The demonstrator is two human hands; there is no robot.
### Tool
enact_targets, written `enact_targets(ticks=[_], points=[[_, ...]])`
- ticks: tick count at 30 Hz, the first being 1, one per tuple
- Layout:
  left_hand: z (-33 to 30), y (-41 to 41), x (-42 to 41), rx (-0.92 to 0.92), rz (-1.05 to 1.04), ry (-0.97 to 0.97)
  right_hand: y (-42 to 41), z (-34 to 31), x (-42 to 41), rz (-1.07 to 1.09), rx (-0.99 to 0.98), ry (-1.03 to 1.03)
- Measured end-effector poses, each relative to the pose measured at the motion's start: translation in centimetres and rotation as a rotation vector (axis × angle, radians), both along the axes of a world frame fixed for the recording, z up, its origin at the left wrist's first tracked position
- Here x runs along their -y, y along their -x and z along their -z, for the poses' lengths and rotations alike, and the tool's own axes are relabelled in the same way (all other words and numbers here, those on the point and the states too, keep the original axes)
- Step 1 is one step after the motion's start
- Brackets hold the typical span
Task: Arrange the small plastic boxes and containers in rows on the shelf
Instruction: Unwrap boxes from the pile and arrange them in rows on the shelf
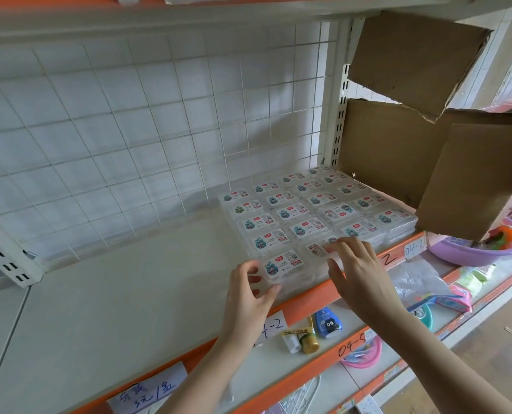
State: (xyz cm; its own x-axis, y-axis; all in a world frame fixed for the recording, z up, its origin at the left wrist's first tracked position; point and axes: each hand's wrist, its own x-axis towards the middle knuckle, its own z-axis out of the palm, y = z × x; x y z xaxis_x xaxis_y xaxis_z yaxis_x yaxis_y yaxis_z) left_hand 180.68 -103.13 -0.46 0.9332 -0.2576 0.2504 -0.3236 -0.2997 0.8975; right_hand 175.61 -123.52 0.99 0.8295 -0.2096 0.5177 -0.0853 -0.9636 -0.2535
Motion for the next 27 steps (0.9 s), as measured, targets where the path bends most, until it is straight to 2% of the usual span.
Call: enact_targets(ticks=[10,15,22,27], points=[[-0.5,0.0,-0.4,0.038,0.019,-0.084,0.0,-0.8,0.1,-0.007,-0.053,-0.055],[-0.5,-0.3,-1.5,-0.016,0.068,-0.055,-0.3,-1.5,-0.5,0.028,-0.008,0.015],[-1.3,-1.0,-6.0,-0.088,0.035,0.047,-2.0,-3.0,-5.5,-0.218,0.034,-0.071],[-2.3,-1.3,-12.9,-0.057,-0.033,-0.027,-5.0,-3.8,-12.2,-0.419,0.023,-0.106]])
